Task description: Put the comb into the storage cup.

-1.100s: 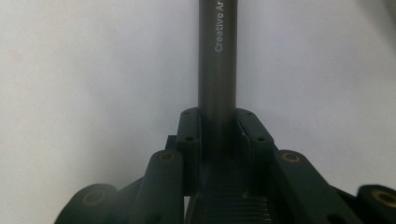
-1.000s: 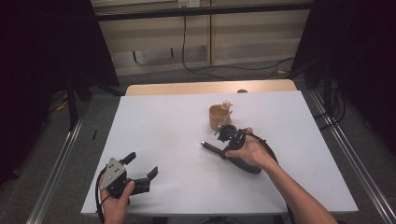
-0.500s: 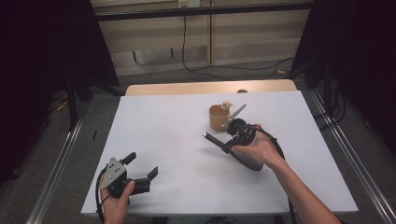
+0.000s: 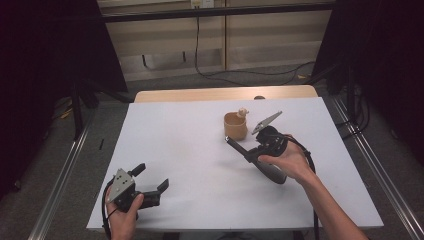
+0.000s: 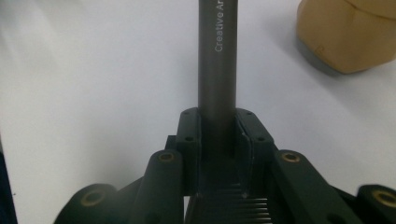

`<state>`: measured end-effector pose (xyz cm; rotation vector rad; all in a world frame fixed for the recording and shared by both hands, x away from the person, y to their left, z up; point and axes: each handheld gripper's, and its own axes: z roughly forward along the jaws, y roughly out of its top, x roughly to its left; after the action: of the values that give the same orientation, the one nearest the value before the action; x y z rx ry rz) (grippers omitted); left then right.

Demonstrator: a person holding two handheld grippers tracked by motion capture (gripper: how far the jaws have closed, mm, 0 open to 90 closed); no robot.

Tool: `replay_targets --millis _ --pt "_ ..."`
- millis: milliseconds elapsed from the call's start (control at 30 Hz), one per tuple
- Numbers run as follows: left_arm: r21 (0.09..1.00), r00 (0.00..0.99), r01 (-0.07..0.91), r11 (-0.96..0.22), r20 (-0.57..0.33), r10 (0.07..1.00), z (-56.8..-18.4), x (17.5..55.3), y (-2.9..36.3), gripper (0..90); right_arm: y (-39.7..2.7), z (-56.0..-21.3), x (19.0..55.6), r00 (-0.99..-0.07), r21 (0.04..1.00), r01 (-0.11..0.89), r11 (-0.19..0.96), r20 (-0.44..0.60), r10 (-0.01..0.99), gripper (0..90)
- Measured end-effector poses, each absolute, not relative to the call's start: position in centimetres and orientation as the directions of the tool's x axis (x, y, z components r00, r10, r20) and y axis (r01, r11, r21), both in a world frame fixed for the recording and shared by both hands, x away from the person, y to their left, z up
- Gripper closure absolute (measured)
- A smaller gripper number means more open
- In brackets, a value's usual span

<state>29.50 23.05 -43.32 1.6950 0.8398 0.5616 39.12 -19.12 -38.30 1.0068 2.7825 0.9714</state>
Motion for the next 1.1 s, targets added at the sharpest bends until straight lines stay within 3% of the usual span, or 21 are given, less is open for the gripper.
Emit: replay_targets --millis 667,967,1100 --pt "0.947 0.686 0.293 -0.129 -0.115 0.718 -42.8 30.2 22.3 3.8 -19.3 -37.6 36.8 -0.872 0.610 0.461 0.644 0.176 0.457 73.0" --pt "0.939 0.794 0.254 -0.232 -0.065 0.605 -41.2 30.6 21.0 5.3 -18.4 -37.0 36.1 -0.903 0.613 0.410 0.676 0.169 0.394 73.0" --pt "0.938 0.864 0.216 -0.271 -0.054 0.501 -40.4 30.5 20.2 5.8 -17.9 -36.9 35.8 -0.918 0.611 0.382 0.694 0.165 0.360 73.0"
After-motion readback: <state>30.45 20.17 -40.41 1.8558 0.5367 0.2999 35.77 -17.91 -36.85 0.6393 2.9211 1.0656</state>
